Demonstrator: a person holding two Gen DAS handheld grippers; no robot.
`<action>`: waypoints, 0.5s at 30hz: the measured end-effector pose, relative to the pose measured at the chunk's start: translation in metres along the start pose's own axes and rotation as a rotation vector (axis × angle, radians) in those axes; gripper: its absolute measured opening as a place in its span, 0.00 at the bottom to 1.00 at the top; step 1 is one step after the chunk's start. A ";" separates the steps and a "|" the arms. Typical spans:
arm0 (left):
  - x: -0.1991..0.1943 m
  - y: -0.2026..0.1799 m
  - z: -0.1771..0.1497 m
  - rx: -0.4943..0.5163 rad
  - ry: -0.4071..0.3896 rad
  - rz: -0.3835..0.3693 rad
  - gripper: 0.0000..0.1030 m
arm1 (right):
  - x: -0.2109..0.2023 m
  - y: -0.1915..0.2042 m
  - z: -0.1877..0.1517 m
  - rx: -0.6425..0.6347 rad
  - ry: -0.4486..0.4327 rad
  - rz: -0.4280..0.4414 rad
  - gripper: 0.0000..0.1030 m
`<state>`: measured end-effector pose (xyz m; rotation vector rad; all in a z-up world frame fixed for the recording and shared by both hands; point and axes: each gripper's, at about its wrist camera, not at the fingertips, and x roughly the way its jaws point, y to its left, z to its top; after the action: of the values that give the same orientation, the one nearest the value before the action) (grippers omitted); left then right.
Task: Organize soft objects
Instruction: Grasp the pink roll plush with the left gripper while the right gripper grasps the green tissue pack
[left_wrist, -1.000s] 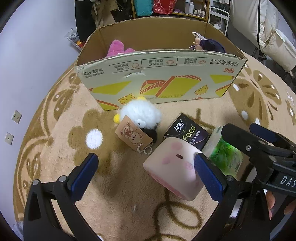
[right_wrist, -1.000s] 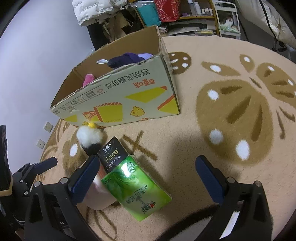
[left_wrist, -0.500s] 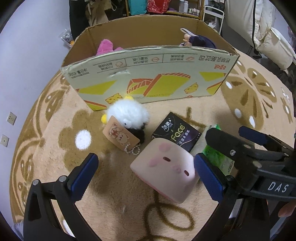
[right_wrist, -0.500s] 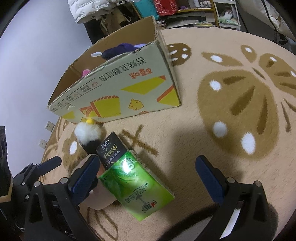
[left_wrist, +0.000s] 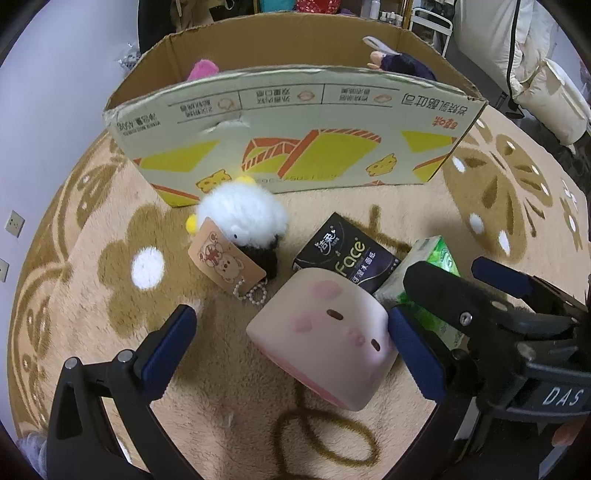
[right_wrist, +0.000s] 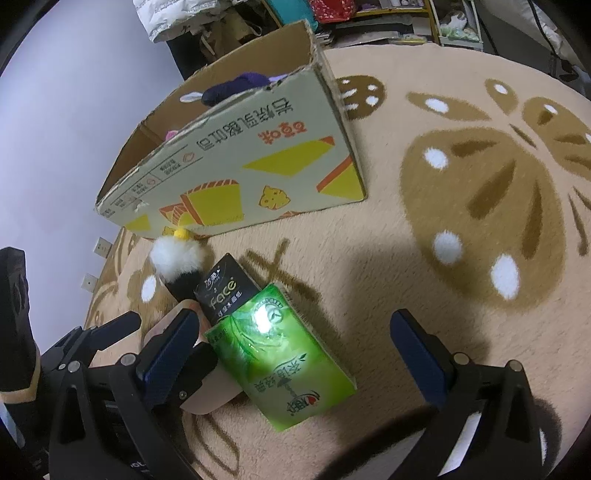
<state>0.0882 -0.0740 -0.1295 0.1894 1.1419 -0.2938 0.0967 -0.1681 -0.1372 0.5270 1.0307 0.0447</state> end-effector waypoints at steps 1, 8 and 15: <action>0.001 0.001 0.000 -0.004 0.004 -0.001 0.99 | 0.001 0.001 0.000 -0.004 0.005 0.002 1.00; 0.006 0.001 -0.003 -0.009 0.022 -0.001 0.99 | 0.012 0.001 -0.001 0.014 0.053 0.024 1.00; 0.009 0.002 -0.003 -0.013 0.038 0.001 1.00 | 0.020 0.002 -0.001 0.006 0.072 0.004 1.00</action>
<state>0.0902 -0.0722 -0.1390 0.1849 1.1814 -0.2828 0.1066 -0.1605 -0.1526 0.5358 1.1002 0.0640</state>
